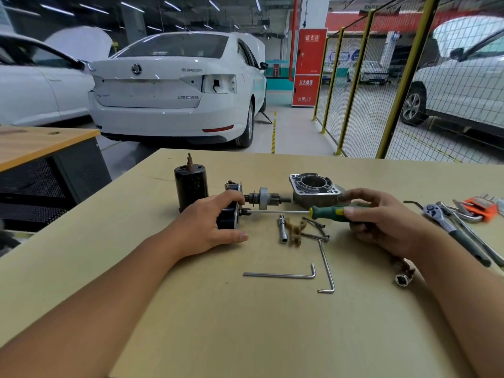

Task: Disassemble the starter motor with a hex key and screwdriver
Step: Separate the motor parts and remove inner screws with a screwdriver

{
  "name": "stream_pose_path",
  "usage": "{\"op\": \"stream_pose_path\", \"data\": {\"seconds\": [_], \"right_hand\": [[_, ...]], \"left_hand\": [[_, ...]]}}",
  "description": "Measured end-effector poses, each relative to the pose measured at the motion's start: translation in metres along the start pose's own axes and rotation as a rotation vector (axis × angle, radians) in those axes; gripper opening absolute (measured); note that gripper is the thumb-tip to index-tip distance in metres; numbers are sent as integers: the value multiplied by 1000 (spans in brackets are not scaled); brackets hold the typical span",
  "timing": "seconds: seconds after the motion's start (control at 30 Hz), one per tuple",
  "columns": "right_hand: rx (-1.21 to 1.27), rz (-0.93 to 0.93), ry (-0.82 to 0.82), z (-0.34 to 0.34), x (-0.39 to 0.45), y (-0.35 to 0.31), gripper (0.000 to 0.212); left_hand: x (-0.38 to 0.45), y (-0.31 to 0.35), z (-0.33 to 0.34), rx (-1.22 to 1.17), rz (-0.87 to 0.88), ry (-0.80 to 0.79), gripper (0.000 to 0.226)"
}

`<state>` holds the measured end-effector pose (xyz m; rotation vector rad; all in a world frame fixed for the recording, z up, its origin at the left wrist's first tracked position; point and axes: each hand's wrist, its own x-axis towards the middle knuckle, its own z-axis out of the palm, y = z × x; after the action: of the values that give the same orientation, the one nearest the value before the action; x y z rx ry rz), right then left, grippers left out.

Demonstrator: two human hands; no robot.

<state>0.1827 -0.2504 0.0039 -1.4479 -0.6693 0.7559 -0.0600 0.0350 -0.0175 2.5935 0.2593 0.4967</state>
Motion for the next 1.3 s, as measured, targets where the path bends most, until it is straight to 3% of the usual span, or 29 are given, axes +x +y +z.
{"op": "stream_pose_path", "data": {"seconds": [0.1, 0.27, 0.37, 0.47, 0.63, 0.8, 1.03, 1.2, 1.3], "right_hand": [[54, 7, 5, 3, 3, 1, 29], [-165, 141, 51, -1, 3, -3, 36], [-48, 43, -28, -6, 1, 0, 41], [48, 18, -1, -3, 3, 2, 44], [-132, 94, 87, 4, 4, -1, 39], [78, 14, 3, -1, 1, 1, 34], [-148, 93, 107, 5, 3, -2, 41], [42, -81, 108, 8, 6, 3, 28], [186, -102, 46, 8, 5, 6, 38]], "left_hand": [[0, 0, 0, -2, -8, -4, 61], [0, 0, -1, 6, -15, -22, 57], [0, 0, -2, -1, -18, -25, 57], [0, 0, -3, -2, -22, -28, 60], [-1, 1, -4, -18, -20, -27, 60], [-1, 2, -3, -17, -14, -28, 56], [-1, 1, -3, -8, -27, -23, 60], [-1, 1, -2, 3, -34, -25, 58], [-1, -1, -1, 13, -32, -25, 59]]}}
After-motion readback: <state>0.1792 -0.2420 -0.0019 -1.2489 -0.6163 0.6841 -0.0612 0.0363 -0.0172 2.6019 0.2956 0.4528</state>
